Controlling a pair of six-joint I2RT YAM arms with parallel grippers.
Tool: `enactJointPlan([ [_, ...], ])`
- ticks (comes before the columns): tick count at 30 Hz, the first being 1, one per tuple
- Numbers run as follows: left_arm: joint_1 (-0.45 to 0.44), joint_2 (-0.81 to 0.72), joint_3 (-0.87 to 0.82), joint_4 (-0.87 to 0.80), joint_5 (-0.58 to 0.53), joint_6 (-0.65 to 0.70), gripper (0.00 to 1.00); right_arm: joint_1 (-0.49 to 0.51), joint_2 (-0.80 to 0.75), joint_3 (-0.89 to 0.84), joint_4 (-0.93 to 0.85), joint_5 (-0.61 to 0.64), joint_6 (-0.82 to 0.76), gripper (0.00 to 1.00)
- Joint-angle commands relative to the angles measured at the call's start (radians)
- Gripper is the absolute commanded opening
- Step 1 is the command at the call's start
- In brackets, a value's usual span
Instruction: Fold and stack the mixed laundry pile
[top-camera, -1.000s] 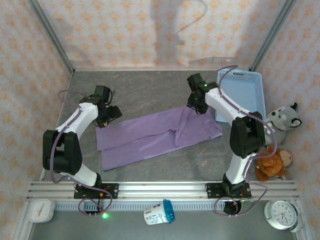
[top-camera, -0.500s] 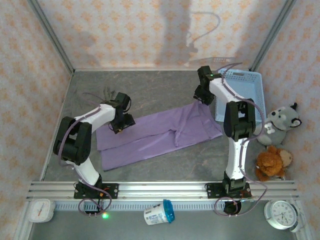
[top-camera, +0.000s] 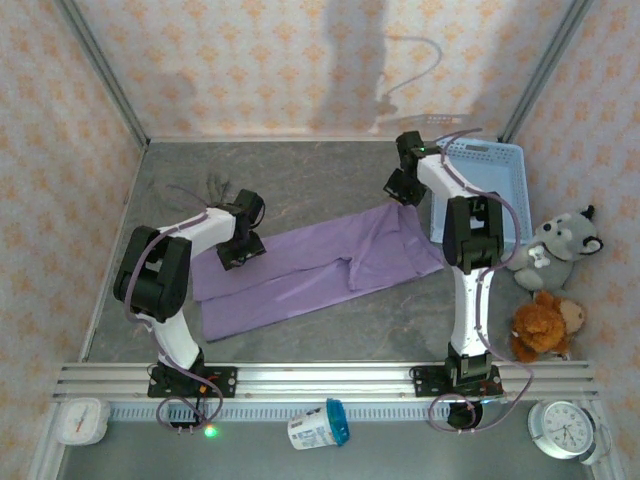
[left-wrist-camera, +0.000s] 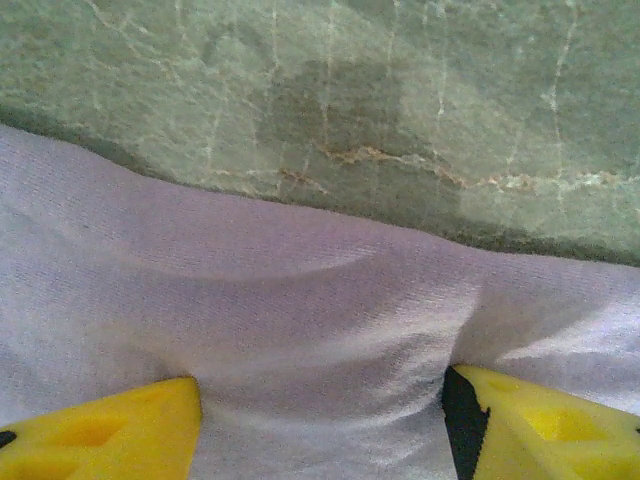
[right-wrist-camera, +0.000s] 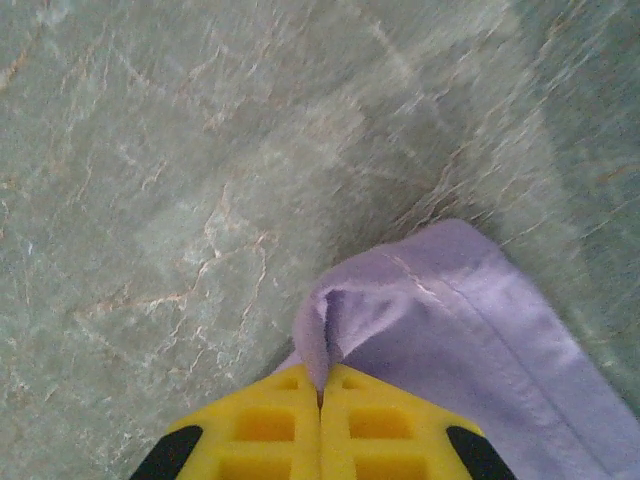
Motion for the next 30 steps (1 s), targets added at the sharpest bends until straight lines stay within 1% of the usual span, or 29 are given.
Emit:
enactJointPlan([
  [1, 0.006, 0.041, -0.005, -0.071, -0.104, -0.019, 0.66, -0.013, -0.008, 0.071, -0.073, 0.137, -0.018, 0.05],
  [2, 0.009, 0.044, -0.010, -0.078, -0.114, -0.022, 0.66, -0.013, -0.008, 0.081, -0.091, 0.180, -0.024, 0.05],
  [4, 0.012, 0.041, -0.012, -0.084, -0.121, -0.028, 0.66, -0.015, -0.003, 0.097, -0.107, 0.215, -0.032, 0.05],
  [7, 0.012, 0.037, 0.013, -0.118, -0.127, -0.040, 0.67, -0.016, 0.031, 0.142, -0.124, 0.175, -0.052, 0.10],
  [8, 0.010, 0.032, 0.027, -0.119, -0.113, -0.042, 0.67, -0.016, 0.042, 0.153, -0.122, 0.143, -0.058, 0.14],
  [10, 0.008, 0.023, 0.055, -0.125, -0.086, -0.043, 0.70, -0.016, 0.048, 0.163, -0.110, 0.097, -0.068, 0.30],
  [12, 0.007, 0.015, 0.104, -0.140, -0.053, -0.036, 0.75, -0.016, 0.032, 0.164, -0.105, 0.082, -0.076, 0.49],
  [14, 0.003, 0.005, 0.152, -0.158, -0.028, -0.020, 0.79, -0.017, -0.003, 0.151, -0.104, 0.078, -0.095, 0.56],
  [16, 0.000, -0.008, 0.192, -0.169, -0.003, 0.005, 0.81, -0.013, -0.055, 0.121, -0.107, 0.067, -0.113, 0.57],
  [18, -0.002, -0.018, 0.219, -0.178, 0.022, 0.034, 0.81, -0.005, -0.118, 0.055, -0.104, 0.041, -0.126, 0.56],
  [20, -0.003, -0.027, 0.234, -0.176, 0.051, 0.071, 0.79, 0.014, -0.184, -0.022, -0.115, 0.010, -0.133, 0.54],
  [21, -0.003, -0.028, 0.234, -0.174, 0.065, 0.088, 0.76, 0.026, -0.210, -0.063, -0.122, 0.002, -0.132, 0.53],
  [23, -0.006, -0.030, 0.221, -0.166, 0.083, 0.124, 0.64, 0.064, -0.271, -0.168, -0.125, -0.013, -0.118, 0.51],
  [27, -0.012, -0.021, 0.167, -0.127, 0.133, 0.181, 0.28, 0.149, -0.354, -0.339, -0.116, -0.043, -0.069, 0.47],
  [29, -0.013, -0.015, 0.128, -0.086, 0.171, 0.203, 0.00, 0.192, -0.374, -0.410, -0.091, -0.062, -0.021, 0.47],
  [30, -0.013, -0.012, 0.113, -0.066, 0.190, 0.211, 0.00, 0.205, -0.374, -0.439, -0.083, -0.066, 0.015, 0.46],
])
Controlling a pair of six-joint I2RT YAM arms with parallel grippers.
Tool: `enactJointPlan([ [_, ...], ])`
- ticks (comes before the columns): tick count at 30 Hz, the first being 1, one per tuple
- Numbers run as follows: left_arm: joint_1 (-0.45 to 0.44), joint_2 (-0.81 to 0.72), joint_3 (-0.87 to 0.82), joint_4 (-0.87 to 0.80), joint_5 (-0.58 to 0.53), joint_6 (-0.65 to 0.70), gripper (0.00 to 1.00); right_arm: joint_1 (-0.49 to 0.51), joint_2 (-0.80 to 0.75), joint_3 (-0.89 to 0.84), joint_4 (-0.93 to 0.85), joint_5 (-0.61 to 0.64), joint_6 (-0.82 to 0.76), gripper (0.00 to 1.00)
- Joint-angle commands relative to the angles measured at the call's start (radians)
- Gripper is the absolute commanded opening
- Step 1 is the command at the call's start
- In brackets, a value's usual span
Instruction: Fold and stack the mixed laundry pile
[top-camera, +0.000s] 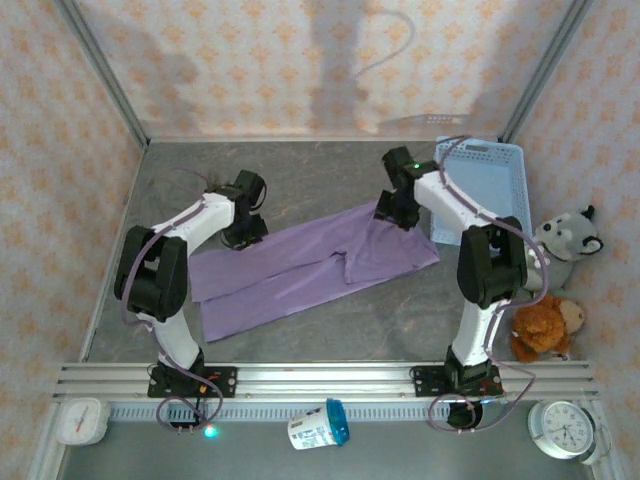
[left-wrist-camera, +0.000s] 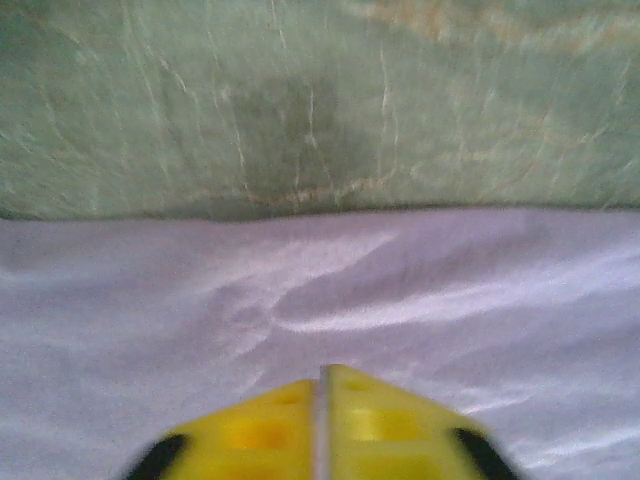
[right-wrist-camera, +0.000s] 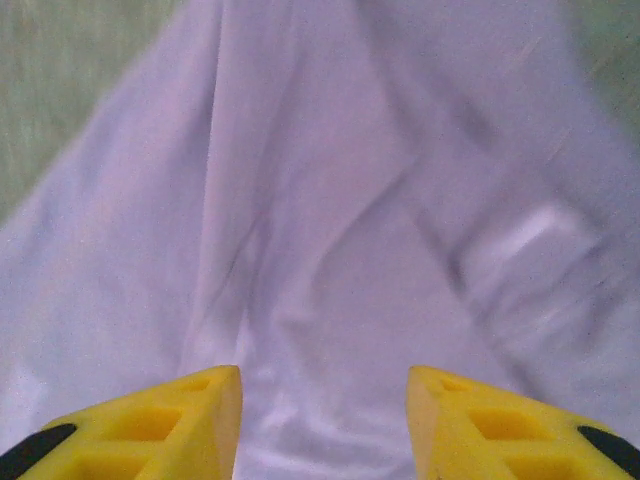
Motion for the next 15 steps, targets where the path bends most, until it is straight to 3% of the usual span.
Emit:
enactJointPlan([
  [1, -0.011, -0.012, -0.063, 0.056, 0.073, 0.061, 0.00, 0.034, -0.011, -0.096, 0.011, -0.034, 0.113, 0.45],
  [5, -0.011, 0.015, -0.099, 0.103, 0.077, 0.068, 0.00, 0.041, 0.017, -0.172, 0.065, -0.053, 0.236, 0.42],
  [8, -0.011, 0.055, -0.108, 0.094, 0.064, 0.054, 0.00, 0.046, 0.038, -0.177, 0.071, 0.002, 0.257, 0.43],
  [15, -0.023, 0.106, -0.158, 0.115, 0.072, -0.053, 0.00, -0.021, 0.245, 0.028, 0.040, 0.085, 0.262, 0.44],
])
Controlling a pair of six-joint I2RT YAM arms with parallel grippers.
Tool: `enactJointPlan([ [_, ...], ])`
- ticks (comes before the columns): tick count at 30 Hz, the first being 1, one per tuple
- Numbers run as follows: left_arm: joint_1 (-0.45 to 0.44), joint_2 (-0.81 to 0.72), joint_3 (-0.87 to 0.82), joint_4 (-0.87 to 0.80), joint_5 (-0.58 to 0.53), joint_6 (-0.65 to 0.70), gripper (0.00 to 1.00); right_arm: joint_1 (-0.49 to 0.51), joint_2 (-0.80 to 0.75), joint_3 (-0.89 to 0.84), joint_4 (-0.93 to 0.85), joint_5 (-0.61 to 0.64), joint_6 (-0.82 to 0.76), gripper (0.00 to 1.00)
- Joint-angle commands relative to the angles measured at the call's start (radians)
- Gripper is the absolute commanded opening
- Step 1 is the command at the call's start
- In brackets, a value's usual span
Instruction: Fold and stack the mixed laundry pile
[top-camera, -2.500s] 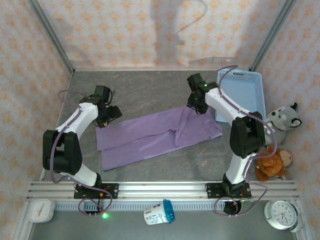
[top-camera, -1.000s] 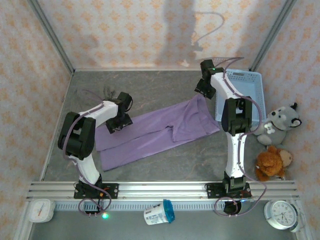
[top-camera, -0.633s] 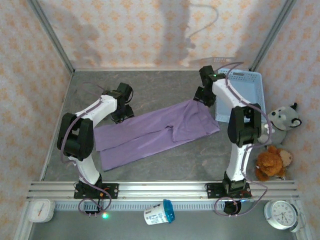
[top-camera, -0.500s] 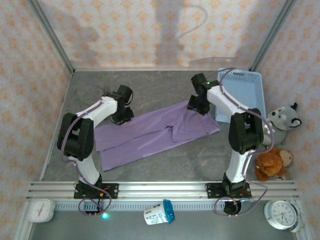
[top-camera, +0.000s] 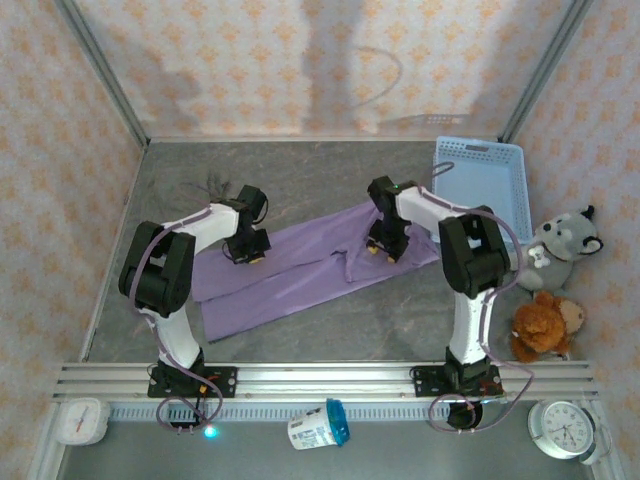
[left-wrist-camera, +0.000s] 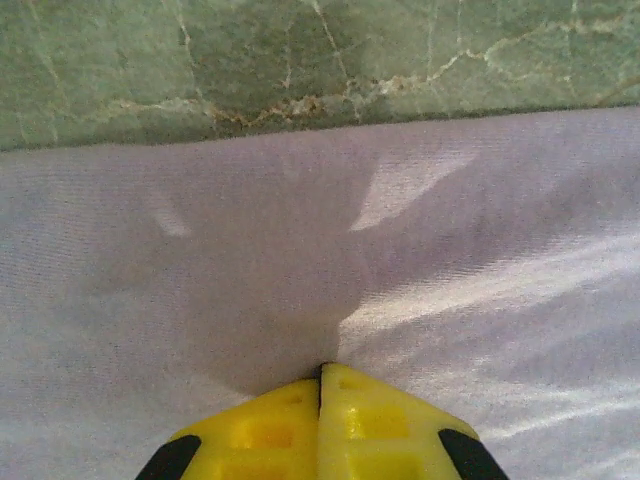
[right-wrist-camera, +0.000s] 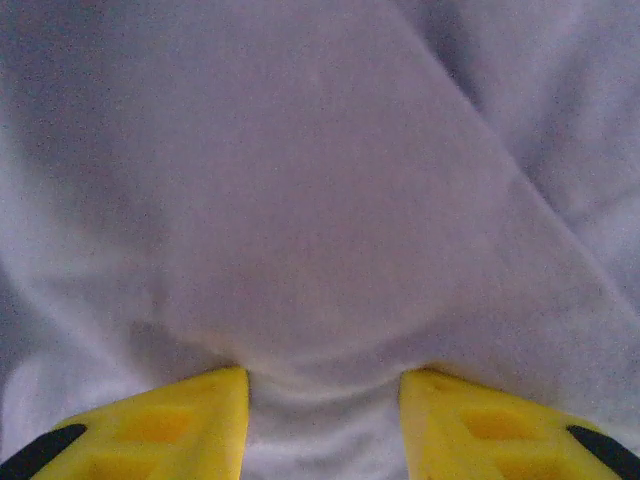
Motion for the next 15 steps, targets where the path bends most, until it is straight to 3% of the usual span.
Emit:
enactJointPlan([
  [1, -0.023, 0.068, -0.058, 0.024, 0.013, -0.076, 0.00, -0.056, 0.133, 0.136, 0.034, 0.102, 0.010, 0.44],
  [10, -0.157, 0.125, 0.074, 0.045, 0.091, -0.287, 0.00, -0.136, 0.494, 0.866, -0.099, 0.040, -0.181, 0.45],
  [15, -0.232, 0.092, 0.204, 0.017, 0.076, -0.336, 0.00, -0.150, 0.548, 1.138, -0.160, -0.055, -0.243, 0.51],
])
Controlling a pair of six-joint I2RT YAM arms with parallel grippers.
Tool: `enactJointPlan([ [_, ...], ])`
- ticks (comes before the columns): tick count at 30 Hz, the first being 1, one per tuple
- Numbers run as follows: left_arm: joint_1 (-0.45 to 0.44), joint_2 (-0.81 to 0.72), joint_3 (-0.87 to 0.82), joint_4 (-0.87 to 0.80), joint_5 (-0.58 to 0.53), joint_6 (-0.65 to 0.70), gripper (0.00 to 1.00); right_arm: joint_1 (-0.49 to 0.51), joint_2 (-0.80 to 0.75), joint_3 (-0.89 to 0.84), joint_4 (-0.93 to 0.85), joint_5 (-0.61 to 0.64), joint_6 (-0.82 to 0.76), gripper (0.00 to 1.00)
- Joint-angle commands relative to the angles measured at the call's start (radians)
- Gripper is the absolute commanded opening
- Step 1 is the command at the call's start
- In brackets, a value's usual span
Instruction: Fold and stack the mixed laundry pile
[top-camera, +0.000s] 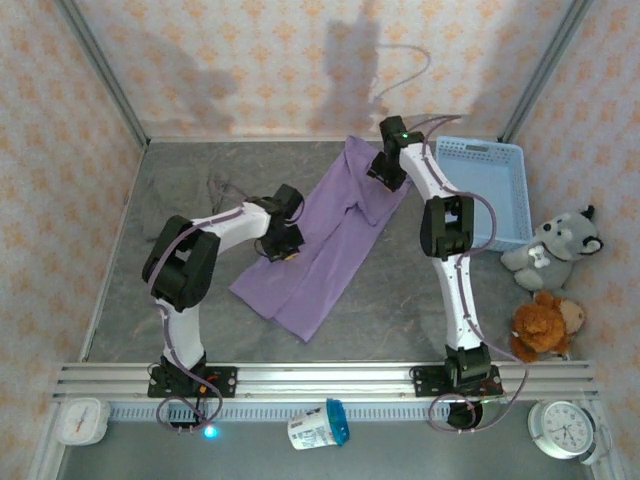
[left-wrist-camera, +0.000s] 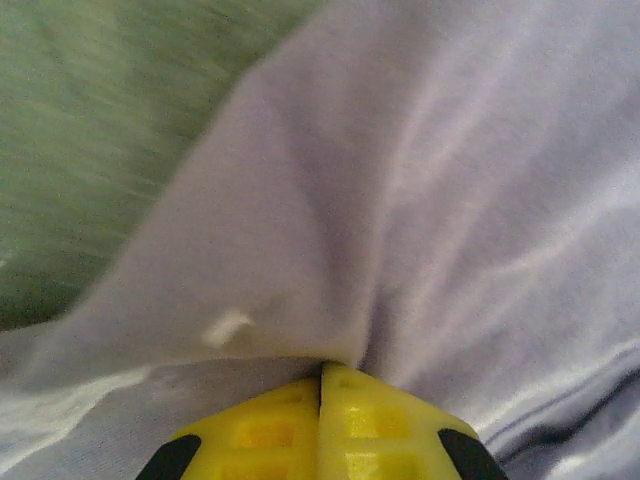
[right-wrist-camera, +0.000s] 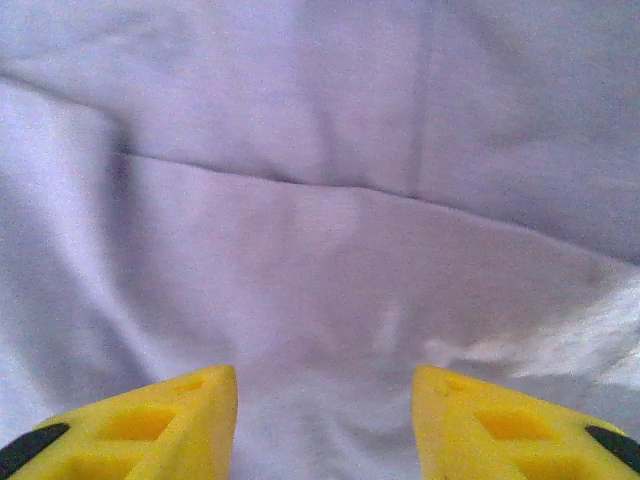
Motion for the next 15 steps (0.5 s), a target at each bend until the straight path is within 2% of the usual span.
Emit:
enactJointPlan([
  [1, -0.024, -0.057, 0.052, -0.034, -0.001, -0.077, 0.00, 0.000, -0.037, 0.111, -0.098, -0.050, -0.075, 0.53],
  [3, -0.023, -0.108, 0.059, -0.041, -0.042, -0.060, 0.00, -0.001, -0.095, 0.060, -0.104, -0.063, -0.098, 0.55],
  [10, -0.019, -0.127, 0.104, -0.225, -0.187, 0.139, 0.00, 0.040, -0.389, -0.384, -0.012, -0.106, -0.129, 0.57],
  [15, -0.018, -0.088, 0.053, -0.204, -0.202, 0.208, 0.00, 0.089, -0.474, -0.610, 0.064, -0.117, -0.070, 0.57],
])
